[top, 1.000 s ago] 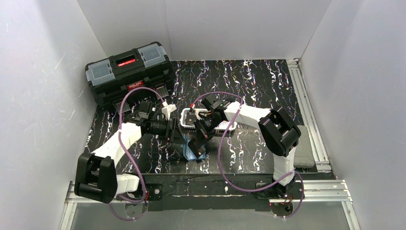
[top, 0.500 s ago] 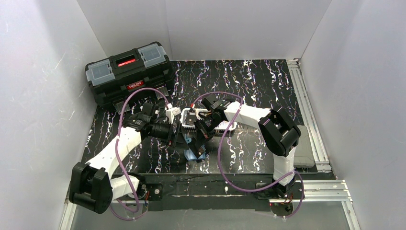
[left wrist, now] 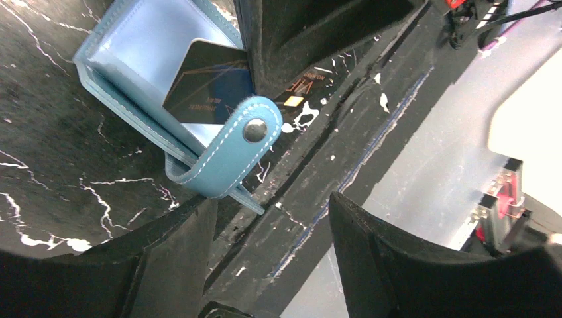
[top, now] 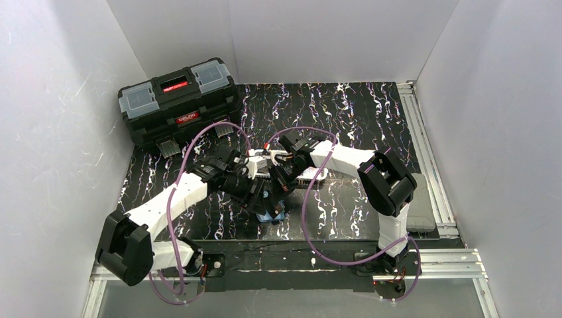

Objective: Put the credit cards into the card holder
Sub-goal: Turn over the card slot in the card holder.

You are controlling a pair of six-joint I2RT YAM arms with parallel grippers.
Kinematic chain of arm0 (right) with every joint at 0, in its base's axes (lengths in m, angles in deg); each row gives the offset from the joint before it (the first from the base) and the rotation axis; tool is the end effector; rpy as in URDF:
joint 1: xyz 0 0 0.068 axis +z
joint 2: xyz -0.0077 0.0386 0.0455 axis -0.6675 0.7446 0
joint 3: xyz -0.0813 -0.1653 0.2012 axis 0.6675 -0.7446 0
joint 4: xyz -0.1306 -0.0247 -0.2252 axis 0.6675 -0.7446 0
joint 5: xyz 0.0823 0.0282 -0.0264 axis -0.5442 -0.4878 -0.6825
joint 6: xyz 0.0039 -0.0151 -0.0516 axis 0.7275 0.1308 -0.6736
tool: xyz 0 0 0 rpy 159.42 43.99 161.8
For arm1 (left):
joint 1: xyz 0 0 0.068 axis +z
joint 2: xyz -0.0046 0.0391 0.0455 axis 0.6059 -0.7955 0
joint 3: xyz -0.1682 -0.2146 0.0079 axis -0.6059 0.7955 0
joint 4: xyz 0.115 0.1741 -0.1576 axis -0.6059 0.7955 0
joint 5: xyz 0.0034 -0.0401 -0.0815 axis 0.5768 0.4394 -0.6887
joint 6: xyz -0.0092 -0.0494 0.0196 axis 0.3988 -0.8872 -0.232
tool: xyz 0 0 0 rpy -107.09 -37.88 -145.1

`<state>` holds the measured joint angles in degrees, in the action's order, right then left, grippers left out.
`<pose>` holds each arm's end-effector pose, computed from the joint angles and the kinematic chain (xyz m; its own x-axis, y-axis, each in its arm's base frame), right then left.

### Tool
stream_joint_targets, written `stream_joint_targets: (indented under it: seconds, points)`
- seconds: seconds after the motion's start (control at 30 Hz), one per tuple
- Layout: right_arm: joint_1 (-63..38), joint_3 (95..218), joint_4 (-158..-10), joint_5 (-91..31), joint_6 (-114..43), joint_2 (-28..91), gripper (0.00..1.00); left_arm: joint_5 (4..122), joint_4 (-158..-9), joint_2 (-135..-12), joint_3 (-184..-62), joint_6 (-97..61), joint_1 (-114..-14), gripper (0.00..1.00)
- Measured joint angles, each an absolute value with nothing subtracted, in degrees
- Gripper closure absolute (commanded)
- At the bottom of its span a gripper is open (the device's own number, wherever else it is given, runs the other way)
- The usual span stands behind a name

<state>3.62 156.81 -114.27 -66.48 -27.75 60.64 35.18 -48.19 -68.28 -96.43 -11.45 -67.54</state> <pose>0.2558 0.2952 0.1818 -0.7987 -0.5484 -0.2475 -0.5335 0.4552 0.7129 0.1910 -0.1357 0.2291 -0.7884 0.3697 -0.4917 0.6099 0.5746 -0.5458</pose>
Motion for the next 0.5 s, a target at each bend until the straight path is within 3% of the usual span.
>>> stream_joint_targets:
  seconds: [0.23,0.5]
  points:
    - [3.62,156.79,-114.27,-66.48,-27.75,60.62,0.99,41.87,-47.79,-70.51,-98.99,-10.12,-68.93,0.47]
    - [3.47,156.79,-114.27,-66.50,-27.77,60.49,0.99,45.65,-47.75,-72.20,-99.14,-8.87,-69.04,0.48]
